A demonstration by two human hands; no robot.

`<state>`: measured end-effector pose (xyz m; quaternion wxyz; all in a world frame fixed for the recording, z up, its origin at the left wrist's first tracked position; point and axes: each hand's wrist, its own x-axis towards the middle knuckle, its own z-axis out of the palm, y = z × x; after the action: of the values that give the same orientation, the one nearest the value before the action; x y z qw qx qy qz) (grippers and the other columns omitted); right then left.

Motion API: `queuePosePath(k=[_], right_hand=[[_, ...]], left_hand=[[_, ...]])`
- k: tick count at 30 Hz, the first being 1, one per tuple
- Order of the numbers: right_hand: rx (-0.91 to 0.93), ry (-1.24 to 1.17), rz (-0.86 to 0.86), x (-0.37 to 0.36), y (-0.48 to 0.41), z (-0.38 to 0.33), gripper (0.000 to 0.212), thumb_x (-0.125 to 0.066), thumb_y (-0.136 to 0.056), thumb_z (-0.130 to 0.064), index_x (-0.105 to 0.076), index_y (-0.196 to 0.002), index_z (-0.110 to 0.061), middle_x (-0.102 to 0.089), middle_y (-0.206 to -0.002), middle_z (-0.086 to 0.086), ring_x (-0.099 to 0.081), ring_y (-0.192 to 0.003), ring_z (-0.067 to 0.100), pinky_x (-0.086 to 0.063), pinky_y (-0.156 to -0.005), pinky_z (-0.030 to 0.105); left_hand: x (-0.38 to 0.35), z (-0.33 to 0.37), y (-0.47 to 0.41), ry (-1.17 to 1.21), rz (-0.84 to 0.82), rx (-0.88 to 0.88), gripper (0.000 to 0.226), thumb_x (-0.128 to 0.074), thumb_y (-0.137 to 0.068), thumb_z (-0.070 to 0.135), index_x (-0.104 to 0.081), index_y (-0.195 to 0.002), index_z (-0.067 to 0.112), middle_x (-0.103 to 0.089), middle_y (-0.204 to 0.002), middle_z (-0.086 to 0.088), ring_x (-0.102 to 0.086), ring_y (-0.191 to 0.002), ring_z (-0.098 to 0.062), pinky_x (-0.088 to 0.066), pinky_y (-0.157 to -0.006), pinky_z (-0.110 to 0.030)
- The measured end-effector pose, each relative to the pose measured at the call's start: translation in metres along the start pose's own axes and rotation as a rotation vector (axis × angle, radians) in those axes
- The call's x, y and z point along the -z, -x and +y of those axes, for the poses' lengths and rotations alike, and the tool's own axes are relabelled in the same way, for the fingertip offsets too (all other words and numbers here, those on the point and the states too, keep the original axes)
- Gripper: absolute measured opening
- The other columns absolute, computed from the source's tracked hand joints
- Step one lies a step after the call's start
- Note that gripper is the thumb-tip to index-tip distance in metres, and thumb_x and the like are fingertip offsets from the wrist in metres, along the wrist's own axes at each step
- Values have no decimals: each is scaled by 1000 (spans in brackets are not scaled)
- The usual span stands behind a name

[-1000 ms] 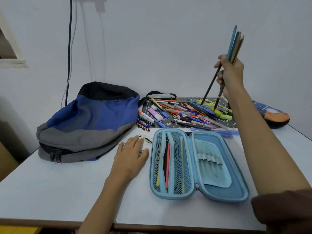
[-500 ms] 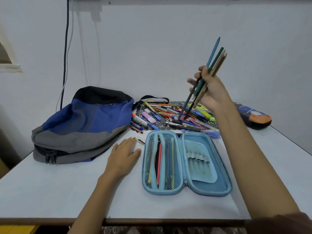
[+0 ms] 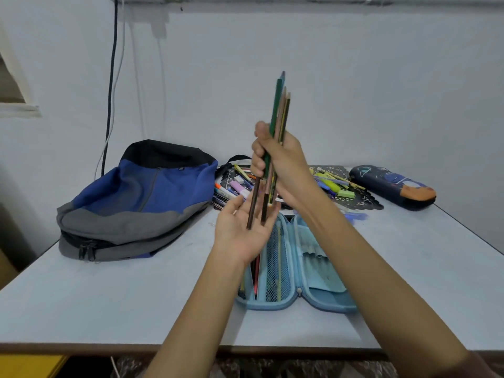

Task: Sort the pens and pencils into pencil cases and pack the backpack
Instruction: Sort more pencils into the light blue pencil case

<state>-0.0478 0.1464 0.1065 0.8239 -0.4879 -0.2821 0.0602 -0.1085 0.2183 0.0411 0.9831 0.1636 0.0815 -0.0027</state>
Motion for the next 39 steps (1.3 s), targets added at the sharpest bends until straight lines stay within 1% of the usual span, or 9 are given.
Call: queuePosePath(k=[4,12,16,18,23,27,32,36,39], right_hand=[[10,58,-24,-4,13,11,16,-56,-97,-21,-46,-95,-9,-42,-57,-3,-37,-43,12,-34,-41,23],[-61,56,-57,-3,30,21,19,-58,-96,-24,-46,-87,-12,-39,-54,1,-33,-36,14,-30,-39,24],[-30,16,-60,-9,31,15,16,-55,-98,-22,-45,-90,-11,-37,-55,0,-33,-38,14,-30,-41,26],[-28,22,-71,-11,34,18,16,-55,-97,-22,-46,-91,-10,-39,-56,0,-35,-39,14,-33,-44,28],[-10,90,-98,-12,41,24,7,-63,-91,-8,-57,-87,-8,-50,-61,9,-50,-48,21,-44,-54,33],[-37,59,-131,-13,38,15,5,-63,-89,-4,-60,-93,-6,-56,-64,12,-55,-51,23,-50,-54,29],[-75,17,-144,-17,33,7,6,-62,-92,-10,-60,-87,-6,-59,-64,11,-55,-49,24,-51,-53,29],[-85,50,-115,-16,32,9,26,-61,-94,-21,-54,-74,-6,-58,-62,13,-55,-44,23,-49,-47,26],[-57,127,-49,-15,33,15,31,-58,-96,-29,-51,-77,-5,-58,-63,16,-55,-42,24,-48,-45,27]], left_hand=[[3,-12,1,103,81,54,43,-36,-100,12,-65,-74,-7,-70,-78,-20,-64,-84,-31,-47,-75,-45],[-3,-10,4,138,67,98,30,-40,-99,14,-63,-89,-2,-68,-83,-17,-62,-87,-26,-51,-80,-35],[2,-17,9,178,67,108,29,-41,-94,12,-62,-81,-2,-68,-77,-19,-65,-77,-28,-58,-51,-40],[2,-17,11,202,71,109,30,-42,-96,15,-62,-79,-1,-67,-72,-17,-65,-71,-28,-57,-47,-41],[5,-11,6,222,66,75,29,-43,-97,16,-66,-88,1,-69,-87,-15,-65,-90,-25,-55,-83,-36],[4,-11,7,253,7,90,37,-41,-97,13,-69,-79,-4,-70,-83,-17,-66,-90,-25,-55,-70,-46],[2,-14,16,302,-16,94,35,-43,-87,5,-67,-66,-8,-68,-70,-18,-69,-60,-30,-58,-57,-43],[4,-16,17,309,-19,99,38,-43,-88,6,-69,-65,-10,-70,-74,-19,-69,-68,-31,-57,-66,-43],[5,-11,14,317,10,120,37,-43,-95,10,-68,-74,-9,-70,-77,-19,-66,-85,-28,-57,-84,-37]])
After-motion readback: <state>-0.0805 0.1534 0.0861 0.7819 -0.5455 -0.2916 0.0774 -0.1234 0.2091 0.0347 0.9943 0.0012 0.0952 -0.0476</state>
